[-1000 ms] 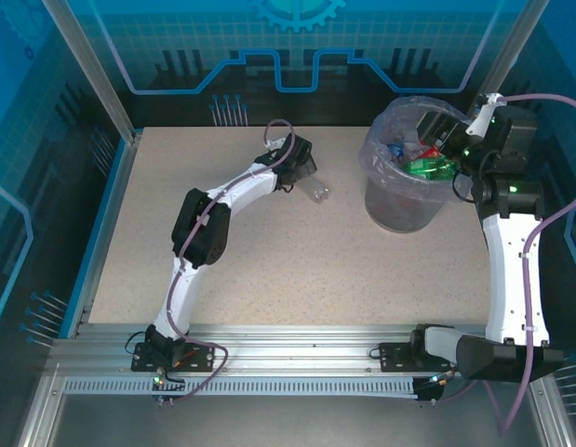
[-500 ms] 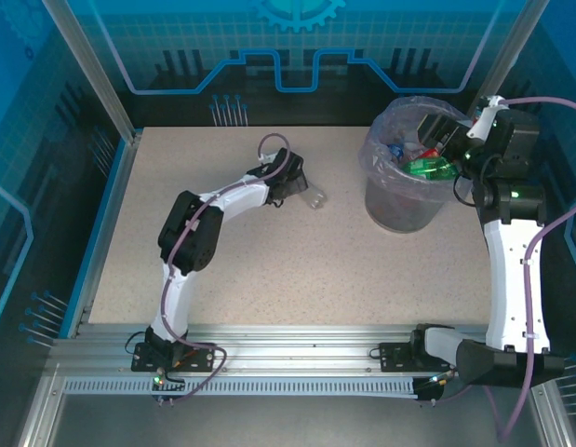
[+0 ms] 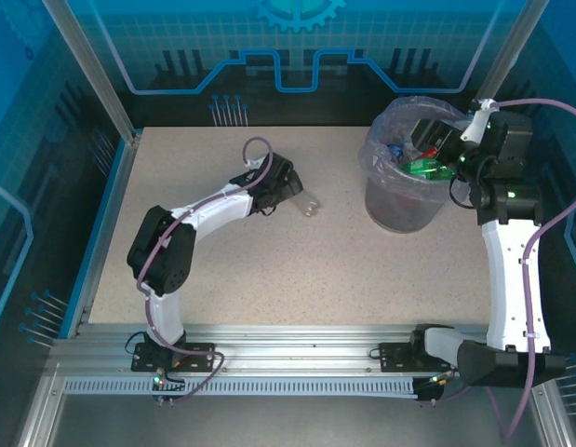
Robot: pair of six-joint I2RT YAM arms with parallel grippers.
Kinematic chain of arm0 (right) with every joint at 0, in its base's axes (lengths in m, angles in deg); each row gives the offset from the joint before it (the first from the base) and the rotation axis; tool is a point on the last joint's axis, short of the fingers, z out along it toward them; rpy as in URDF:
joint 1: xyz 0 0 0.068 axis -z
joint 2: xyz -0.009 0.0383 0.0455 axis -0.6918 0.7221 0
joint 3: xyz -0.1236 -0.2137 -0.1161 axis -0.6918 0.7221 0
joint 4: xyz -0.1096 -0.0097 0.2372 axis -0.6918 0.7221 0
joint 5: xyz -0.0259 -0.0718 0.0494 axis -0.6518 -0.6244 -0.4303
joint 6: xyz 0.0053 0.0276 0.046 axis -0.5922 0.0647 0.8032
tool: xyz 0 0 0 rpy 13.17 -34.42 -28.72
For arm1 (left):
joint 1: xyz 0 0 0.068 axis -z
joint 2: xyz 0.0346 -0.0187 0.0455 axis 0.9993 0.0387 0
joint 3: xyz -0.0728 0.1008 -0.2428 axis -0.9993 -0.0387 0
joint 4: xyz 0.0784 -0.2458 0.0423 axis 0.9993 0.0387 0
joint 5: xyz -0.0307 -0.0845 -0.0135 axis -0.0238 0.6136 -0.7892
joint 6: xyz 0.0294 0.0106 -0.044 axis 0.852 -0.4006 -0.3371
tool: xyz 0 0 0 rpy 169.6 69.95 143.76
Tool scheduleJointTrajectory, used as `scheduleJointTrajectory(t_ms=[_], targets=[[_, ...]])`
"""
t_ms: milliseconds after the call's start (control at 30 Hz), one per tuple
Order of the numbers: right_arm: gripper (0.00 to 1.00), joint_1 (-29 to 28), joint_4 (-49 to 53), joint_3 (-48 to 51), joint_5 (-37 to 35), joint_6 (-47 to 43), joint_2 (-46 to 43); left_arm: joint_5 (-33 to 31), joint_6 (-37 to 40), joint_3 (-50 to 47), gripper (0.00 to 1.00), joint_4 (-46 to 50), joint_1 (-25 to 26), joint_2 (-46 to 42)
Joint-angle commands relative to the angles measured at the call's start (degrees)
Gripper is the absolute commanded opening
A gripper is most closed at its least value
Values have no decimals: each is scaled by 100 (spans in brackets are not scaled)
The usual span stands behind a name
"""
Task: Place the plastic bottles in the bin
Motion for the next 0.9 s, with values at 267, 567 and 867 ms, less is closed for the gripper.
scheduleJointTrajectory(t_ms=[267,567,867], targets=[[90,-101,65,-87,14,-97,-4,-173,-586,1401,99,845,70,1760],[90,-139,64,5,21,-77,-11,-151,-505,69,92,14,94,1071],[90,-255,141,78,-41,-7,-82,-172,126,-935,64,-339,92,67]])
